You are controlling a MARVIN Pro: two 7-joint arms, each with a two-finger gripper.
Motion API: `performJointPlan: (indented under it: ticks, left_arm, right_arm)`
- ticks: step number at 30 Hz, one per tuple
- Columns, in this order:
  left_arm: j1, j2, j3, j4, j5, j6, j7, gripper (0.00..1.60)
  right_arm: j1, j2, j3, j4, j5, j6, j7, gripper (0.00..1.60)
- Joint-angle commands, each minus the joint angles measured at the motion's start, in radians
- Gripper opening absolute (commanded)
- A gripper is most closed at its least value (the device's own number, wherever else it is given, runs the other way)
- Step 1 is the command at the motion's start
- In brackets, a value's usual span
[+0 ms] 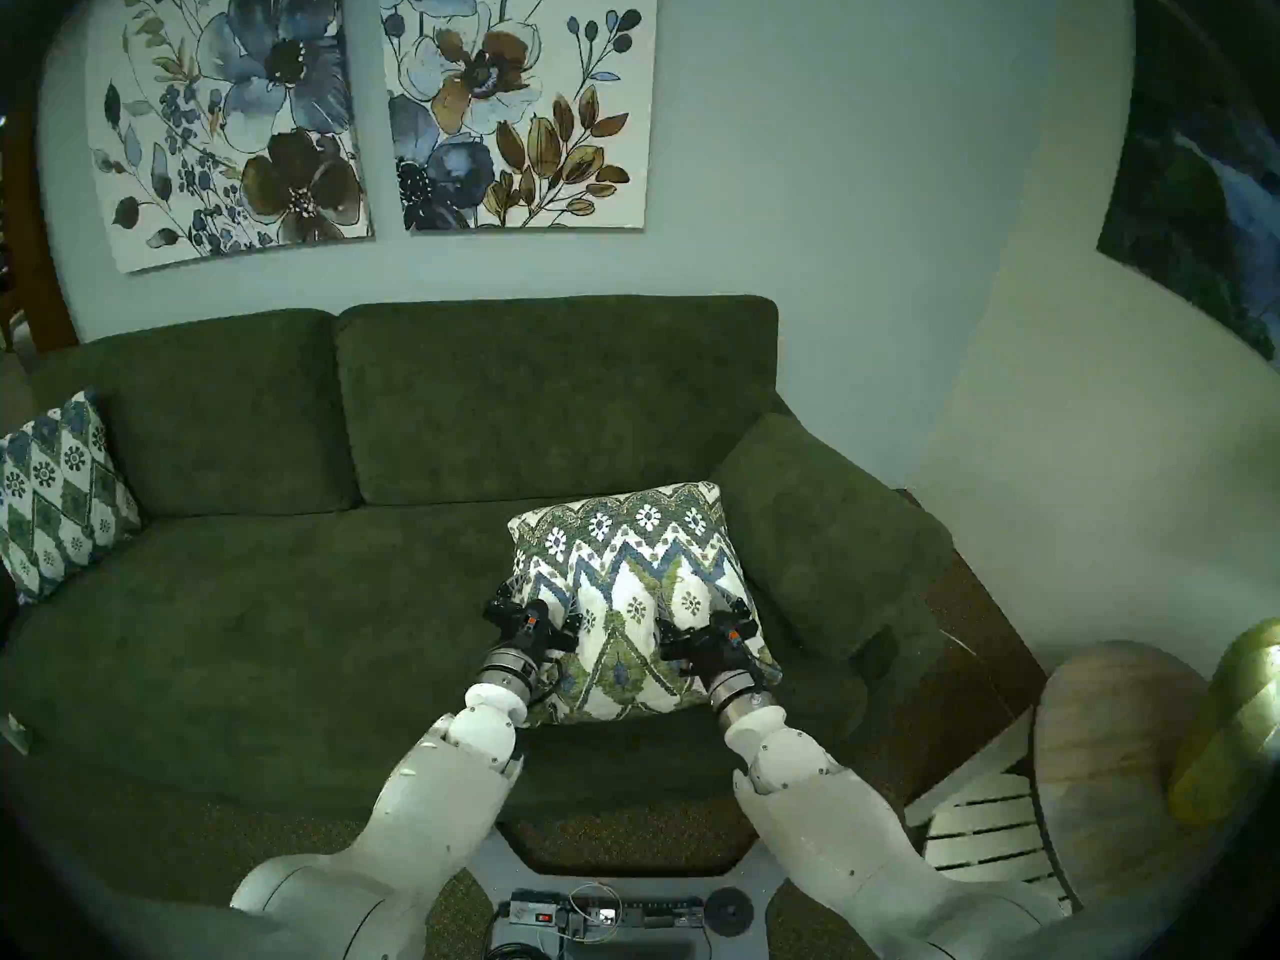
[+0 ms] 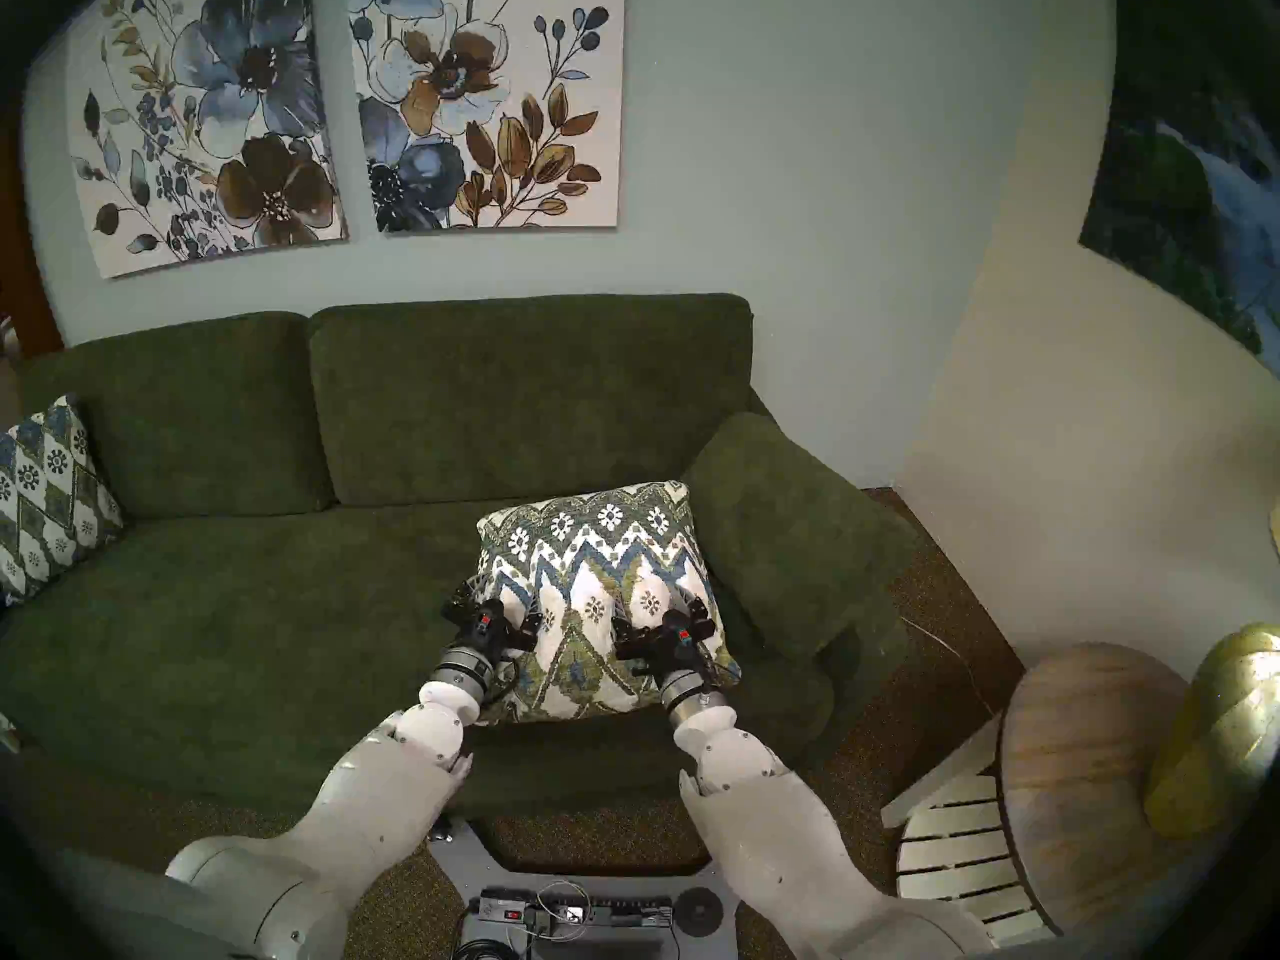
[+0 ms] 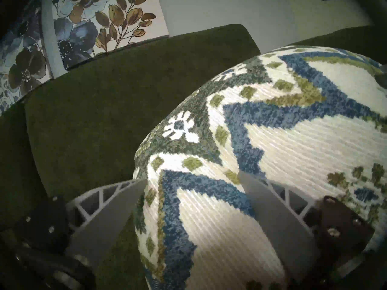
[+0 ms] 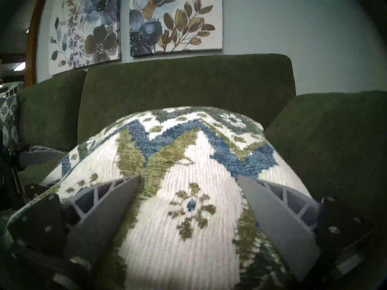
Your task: Fluff a cushion
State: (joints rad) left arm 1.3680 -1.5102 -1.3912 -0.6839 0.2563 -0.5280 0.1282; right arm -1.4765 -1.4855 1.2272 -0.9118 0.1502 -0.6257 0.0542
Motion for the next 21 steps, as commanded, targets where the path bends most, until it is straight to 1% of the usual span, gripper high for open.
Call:
performJointPlan:
  ticks: [1, 2, 3, 7, 8, 9, 10, 11, 12, 13, 14, 15, 16, 17, 18, 20, 21]
  left_arm:
    - [0.018, -0.001, -0.007, 0.063, -0.014, 0.011, -0.008, 1.6]
    - [0.02, -0.001, -0.008, 0.067, -0.018, 0.008, -0.008, 1.6]
    - [0.02, -0.001, -0.008, 0.067, -0.018, 0.008, -0.008, 1.6]
    - [0.029, -0.004, -0.012, 0.081, -0.031, -0.006, -0.008, 1.6]
    - [0.036, -0.006, -0.012, 0.086, -0.036, -0.016, -0.009, 1.6]
    - [0.041, -0.007, -0.012, 0.09, -0.04, -0.023, -0.01, 1.6]
    - [0.046, -0.008, -0.012, 0.093, -0.043, -0.03, -0.011, 1.6]
    - [0.051, -0.009, -0.012, 0.097, -0.046, -0.038, -0.012, 1.6]
    - [0.051, -0.009, -0.012, 0.097, -0.046, -0.038, -0.012, 1.6]
    - [0.059, -0.009, -0.011, 0.103, -0.05, -0.051, -0.014, 1.6]
    - [0.07, -0.008, -0.01, 0.109, -0.053, -0.066, -0.017, 1.6]
    - [0.079, -0.007, -0.01, 0.113, -0.057, -0.083, -0.02, 1.6]
    - [0.098, -0.001, -0.01, 0.117, -0.068, -0.122, -0.025, 1.6]
    - [0.104, 0.002, -0.01, 0.113, -0.068, -0.123, -0.022, 1.6]
    - [0.104, 0.002, -0.01, 0.113, -0.068, -0.123, -0.022, 1.6]
    - [0.107, 0.007, -0.012, 0.11, -0.071, -0.131, -0.016, 1.6]
    - [0.107, 0.009, -0.013, 0.109, -0.074, -0.14, -0.014, 1.6]
  right_arm:
    - [0.117, 0.001, 0.025, -0.122, -0.01, -0.094, -0.005, 1.6]
    - [0.119, -0.004, 0.027, -0.127, -0.012, -0.111, -0.004, 1.6]
    - [0.119, -0.004, 0.027, -0.127, -0.012, -0.111, -0.004, 1.6]
    - [0.162, -0.015, 0.031, -0.187, -0.021, -0.164, -0.002, 1.6]
    - [0.171, -0.029, 0.037, -0.203, -0.025, -0.187, -0.001, 1.6]
    - [0.202, -0.033, 0.036, -0.239, -0.027, -0.191, -0.002, 1.6]
    - [0.187, -0.048, 0.043, -0.227, -0.025, -0.201, -0.001, 1.6]
    - [0.212, -0.051, 0.04, -0.255, -0.021, -0.197, -0.001, 1.6]
    - [0.212, -0.051, 0.04, -0.255, -0.021, -0.197, -0.001, 1.6]
    - [0.229, -0.055, 0.035, -0.277, -0.012, -0.179, 0.001, 1.6]
    - [0.214, -0.066, 0.038, -0.265, -0.008, -0.152, 0.0, 1.6]
    - [0.233, -0.065, 0.029, -0.257, -0.002, -0.113, -0.002, 1.6]
    - [0.239, -0.085, 0.02, -0.161, 0.012, -0.05, -0.001, 1.6]
    - [0.229, -0.09, 0.012, -0.106, 0.002, -0.052, -0.004, 1.6]
    - [0.229, -0.09, 0.012, -0.106, 0.002, -0.052, -0.004, 1.6]
    - [0.168, -0.084, 0.008, -0.113, 0.005, -0.036, -0.011, 1.6]
    - [0.162, -0.085, 0.006, -0.086, 0.009, -0.02, -0.011, 1.6]
